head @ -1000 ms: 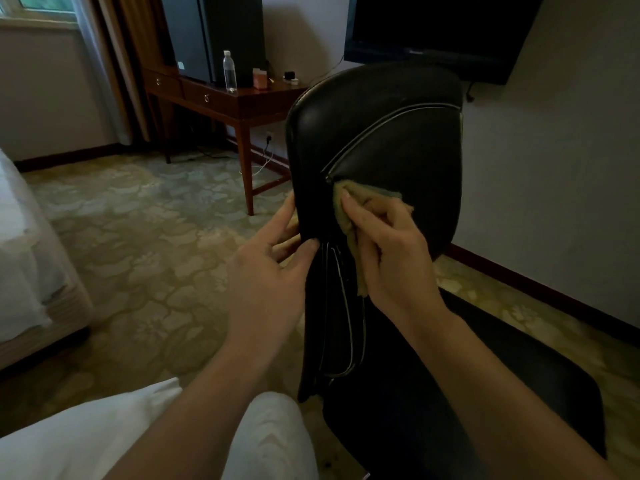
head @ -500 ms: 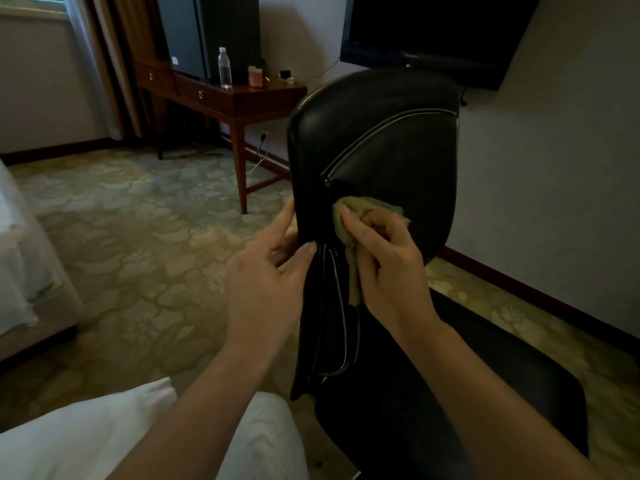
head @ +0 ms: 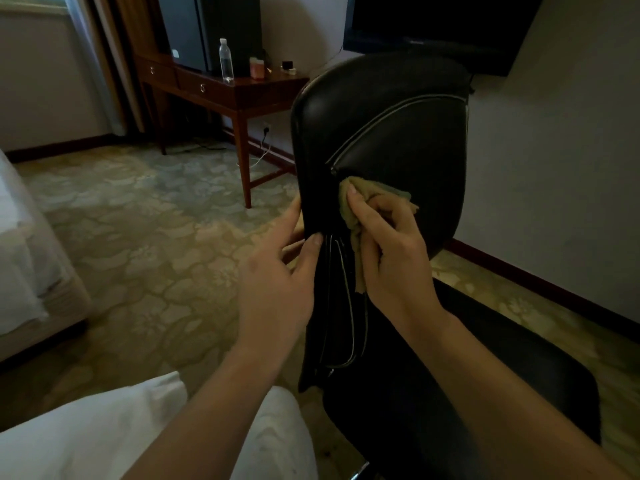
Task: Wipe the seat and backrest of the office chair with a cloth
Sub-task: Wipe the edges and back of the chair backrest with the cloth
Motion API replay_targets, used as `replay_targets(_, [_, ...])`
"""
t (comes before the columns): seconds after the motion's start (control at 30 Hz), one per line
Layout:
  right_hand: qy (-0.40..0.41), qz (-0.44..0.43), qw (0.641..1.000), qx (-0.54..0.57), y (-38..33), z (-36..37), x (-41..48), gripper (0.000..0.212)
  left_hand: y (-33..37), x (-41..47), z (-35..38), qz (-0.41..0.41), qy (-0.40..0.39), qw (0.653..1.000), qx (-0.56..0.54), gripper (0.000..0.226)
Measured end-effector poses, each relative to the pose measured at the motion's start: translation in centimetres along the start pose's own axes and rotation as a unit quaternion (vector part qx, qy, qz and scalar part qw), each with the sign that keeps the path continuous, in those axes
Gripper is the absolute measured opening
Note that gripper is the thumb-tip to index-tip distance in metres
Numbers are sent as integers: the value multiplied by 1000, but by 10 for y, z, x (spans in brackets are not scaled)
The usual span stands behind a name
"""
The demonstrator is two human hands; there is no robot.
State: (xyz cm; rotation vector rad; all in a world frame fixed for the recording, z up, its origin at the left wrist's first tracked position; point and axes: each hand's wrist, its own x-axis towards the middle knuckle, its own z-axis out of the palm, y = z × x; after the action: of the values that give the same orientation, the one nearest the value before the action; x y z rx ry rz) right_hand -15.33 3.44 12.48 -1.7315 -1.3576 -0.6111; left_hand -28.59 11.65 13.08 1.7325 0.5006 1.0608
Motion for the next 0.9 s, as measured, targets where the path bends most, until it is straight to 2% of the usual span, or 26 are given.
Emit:
replay_targets(0.13, [-12, 5, 1000, -7, 2, -2, -14, 43, -7, -4, 5, -2, 18, 1000, 3, 50])
replay_targets(0.23, [-16, 16, 999, 31, -3, -8, -5, 42, -9, -5, 8, 0, 26, 1000, 5, 52])
replay_targets(0.37, [18, 25, 999, -27, -13, -7, 14, 42, -9, -5, 9, -1, 25, 1000, 11, 52])
replay_targets(0.57, [7, 28, 999, 17, 3, 1, -14, 46, -11, -6, 8, 5, 35, 999, 17, 52])
replay_targets(0.9, [2, 10, 1000, -4, -3, -2, 6, 38, -11, -7, 8, 8, 28, 999, 16, 52])
